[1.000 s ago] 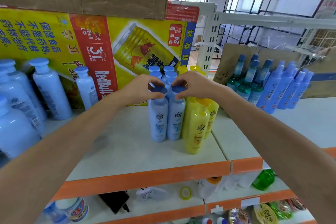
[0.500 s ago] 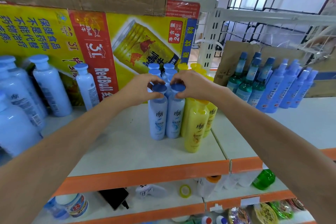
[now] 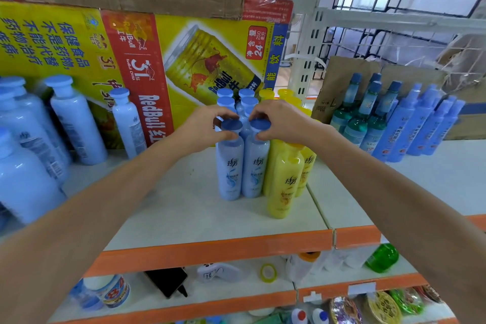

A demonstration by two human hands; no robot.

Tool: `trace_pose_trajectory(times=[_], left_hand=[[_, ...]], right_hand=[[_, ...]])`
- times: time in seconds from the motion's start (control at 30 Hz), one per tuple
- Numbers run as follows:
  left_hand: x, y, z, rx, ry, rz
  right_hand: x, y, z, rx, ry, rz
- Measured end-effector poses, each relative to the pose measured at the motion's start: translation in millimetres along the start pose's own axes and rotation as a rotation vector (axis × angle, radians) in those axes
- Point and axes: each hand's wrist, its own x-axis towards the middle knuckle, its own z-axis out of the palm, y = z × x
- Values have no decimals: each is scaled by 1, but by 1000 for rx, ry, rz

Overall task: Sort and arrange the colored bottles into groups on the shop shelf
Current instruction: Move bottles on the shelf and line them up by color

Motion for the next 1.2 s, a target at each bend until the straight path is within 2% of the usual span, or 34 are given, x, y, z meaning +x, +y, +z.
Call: trace_pose_trajectory(times=[0.5,0.7,0.9,1.2], left_hand=[[-2,-2,-5,-18,-14,29],[-3,-12,-22,-19,-17,25],[-10,-47,-74,226,-5,-22],[0,-104,-128,467,13,-264]], right_hand=[[-1,-4,-11,-36,-48,-24],[4,-8,-18,31,30,-23],[30,-22,-19,22,46,-73],[90,-58,-8,-60,-41,-154]])
